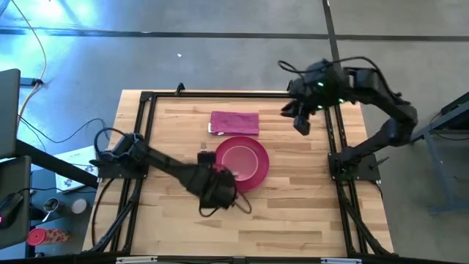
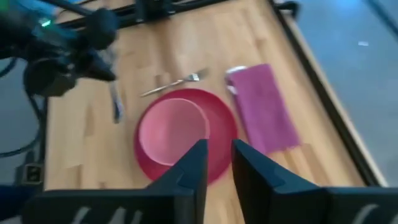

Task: Set table place
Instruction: Put the silver spoon into the pink bowl

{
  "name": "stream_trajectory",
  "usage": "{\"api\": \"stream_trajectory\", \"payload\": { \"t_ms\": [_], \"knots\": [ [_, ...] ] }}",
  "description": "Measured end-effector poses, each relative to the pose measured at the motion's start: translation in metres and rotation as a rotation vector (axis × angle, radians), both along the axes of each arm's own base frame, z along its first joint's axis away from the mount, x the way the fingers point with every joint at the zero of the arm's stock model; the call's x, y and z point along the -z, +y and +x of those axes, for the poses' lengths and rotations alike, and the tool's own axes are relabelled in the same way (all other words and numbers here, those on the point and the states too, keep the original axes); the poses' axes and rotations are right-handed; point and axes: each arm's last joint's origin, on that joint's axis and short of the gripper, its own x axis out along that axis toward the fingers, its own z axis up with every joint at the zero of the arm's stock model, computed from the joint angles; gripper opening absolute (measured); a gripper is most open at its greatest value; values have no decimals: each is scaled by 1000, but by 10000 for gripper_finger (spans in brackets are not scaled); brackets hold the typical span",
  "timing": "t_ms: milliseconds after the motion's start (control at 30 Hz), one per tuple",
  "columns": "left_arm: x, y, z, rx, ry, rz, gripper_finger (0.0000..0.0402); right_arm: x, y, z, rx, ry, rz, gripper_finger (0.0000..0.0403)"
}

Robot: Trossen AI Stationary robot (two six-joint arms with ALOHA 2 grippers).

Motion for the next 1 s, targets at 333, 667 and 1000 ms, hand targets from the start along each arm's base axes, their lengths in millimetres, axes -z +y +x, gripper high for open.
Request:
{"api": "stream_trajectory", "payload": {
  "t_ms": [333, 667, 1000],
  "knots": [
    [-31, 63, 9, 16, -28, 125, 0, 45, -30, 68, -264, 79, 203, 70],
    [-30, 57, 9, 74, -7, 145, 0, 116, -56, 133, -393, 198, 468, 133],
    [-23, 59, 8, 56, 9, 185, 0, 169, -55, 169, -491, 282, 570, 165]
  ]
}}
